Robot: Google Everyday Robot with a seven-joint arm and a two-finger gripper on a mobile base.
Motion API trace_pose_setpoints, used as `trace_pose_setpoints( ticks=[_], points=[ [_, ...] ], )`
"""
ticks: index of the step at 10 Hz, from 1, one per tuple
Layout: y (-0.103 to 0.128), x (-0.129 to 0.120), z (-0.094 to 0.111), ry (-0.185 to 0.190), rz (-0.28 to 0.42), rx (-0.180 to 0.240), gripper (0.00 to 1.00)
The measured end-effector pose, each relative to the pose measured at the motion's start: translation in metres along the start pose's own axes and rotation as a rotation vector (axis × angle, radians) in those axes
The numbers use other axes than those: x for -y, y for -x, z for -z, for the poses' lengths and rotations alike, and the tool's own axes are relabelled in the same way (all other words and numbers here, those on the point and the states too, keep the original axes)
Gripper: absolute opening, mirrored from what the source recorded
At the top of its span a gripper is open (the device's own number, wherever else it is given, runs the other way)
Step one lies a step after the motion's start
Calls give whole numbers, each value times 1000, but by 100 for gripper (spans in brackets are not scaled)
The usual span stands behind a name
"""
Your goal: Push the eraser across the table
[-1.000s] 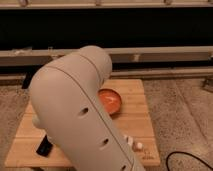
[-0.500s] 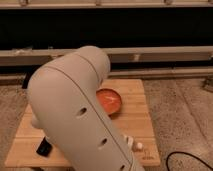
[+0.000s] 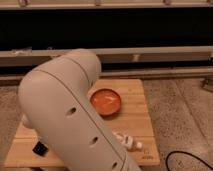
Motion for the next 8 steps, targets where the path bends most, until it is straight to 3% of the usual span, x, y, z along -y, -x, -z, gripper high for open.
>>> trace_pose_setpoints(
  ticks=[3,8],
  points=[
    [7,-8,1,11,30,13,0],
    [70,-71,10,57,179,109,0]
  ],
)
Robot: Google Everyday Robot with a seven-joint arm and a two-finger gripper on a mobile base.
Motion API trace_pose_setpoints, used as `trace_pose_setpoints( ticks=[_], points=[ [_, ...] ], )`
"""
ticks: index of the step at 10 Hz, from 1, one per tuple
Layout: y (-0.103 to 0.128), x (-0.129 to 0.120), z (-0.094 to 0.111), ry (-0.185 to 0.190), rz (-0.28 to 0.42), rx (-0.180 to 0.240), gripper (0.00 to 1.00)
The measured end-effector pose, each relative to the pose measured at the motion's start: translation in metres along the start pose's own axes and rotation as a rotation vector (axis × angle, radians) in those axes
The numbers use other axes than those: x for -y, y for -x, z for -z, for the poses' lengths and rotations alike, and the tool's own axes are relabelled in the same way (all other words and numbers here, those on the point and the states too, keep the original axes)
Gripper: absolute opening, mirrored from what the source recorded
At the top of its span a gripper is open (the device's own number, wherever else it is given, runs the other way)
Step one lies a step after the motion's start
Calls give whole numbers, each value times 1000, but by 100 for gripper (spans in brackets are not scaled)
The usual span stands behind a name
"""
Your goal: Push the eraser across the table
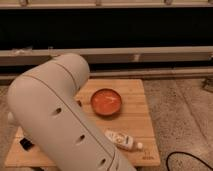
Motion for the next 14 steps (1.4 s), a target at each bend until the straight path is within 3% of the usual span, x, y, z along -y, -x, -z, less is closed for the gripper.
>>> trace_pose_setpoints(
  ticks=[5,10,12,14],
  points=[
    [46,-15,3,-32,121,84,0],
    [79,-18,9,-64,193,159,0],
    [87,-15,17,-55,226,207,0],
    [90,-15,26,-23,251,238,0]
  ],
)
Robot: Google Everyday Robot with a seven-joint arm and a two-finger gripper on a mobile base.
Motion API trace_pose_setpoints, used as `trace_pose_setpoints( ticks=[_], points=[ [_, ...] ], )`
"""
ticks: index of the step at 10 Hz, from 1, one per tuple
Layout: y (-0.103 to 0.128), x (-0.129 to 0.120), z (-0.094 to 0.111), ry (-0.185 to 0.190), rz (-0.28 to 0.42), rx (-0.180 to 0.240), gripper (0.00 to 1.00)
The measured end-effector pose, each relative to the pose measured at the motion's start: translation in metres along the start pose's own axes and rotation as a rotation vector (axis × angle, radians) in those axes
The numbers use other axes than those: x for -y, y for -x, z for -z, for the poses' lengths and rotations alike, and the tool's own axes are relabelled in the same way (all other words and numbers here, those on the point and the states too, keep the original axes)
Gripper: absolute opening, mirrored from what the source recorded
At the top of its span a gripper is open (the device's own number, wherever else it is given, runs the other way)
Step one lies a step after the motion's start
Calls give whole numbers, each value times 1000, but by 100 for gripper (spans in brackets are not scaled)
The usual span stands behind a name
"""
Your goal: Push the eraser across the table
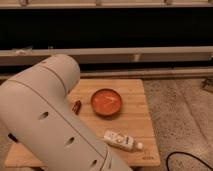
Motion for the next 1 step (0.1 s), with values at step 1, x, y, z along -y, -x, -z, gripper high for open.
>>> trace_pose_setpoints(
  ticks=[1],
  points=[
    [-1,7,1,-6,-20,-13,0]
  ],
)
